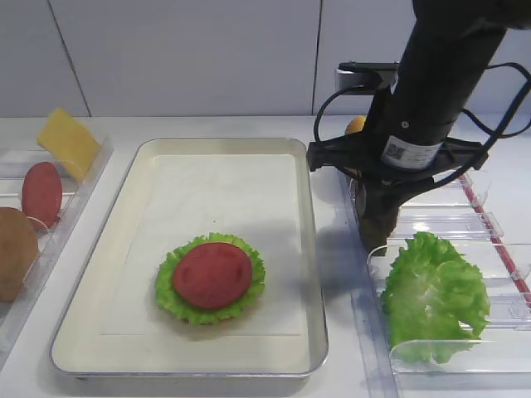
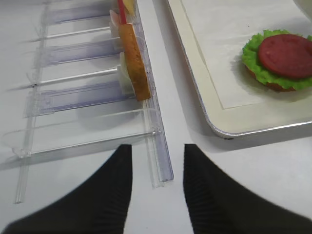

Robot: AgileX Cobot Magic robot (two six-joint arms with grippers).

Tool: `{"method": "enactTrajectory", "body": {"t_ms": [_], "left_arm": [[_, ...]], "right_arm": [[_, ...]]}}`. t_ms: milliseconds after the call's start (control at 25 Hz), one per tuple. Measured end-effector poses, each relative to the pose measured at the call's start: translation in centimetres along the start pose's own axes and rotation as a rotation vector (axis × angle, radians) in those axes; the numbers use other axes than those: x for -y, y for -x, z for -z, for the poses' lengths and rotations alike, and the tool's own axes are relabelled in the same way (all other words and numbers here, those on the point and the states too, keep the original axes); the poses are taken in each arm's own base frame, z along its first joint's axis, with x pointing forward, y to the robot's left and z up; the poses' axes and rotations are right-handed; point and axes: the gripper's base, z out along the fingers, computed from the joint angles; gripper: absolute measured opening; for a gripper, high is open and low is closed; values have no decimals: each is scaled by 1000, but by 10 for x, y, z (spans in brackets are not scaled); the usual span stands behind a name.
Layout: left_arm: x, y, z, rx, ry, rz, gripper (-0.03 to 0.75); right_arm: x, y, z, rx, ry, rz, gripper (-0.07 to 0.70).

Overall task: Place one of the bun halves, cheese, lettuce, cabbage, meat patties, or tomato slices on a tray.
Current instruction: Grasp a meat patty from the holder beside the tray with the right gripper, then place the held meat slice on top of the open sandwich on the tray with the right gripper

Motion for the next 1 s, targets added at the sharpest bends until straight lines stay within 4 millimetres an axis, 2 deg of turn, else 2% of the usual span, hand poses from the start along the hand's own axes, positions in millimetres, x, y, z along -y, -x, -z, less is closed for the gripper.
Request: {"method": "enactTrajectory", "body": {"t_ms": [160, 640, 1000], "left_arm": [[0, 0, 0, 0, 0, 0, 263], [0, 0, 0, 0, 0, 0, 263], [0, 0, 0, 0, 0, 0, 263]], "right_arm": [[-1, 3, 8, -8, -6, 10, 148], [-16, 19, 55, 25, 51, 89, 146], [-48, 15, 70, 2, 404, 166, 146]]}}
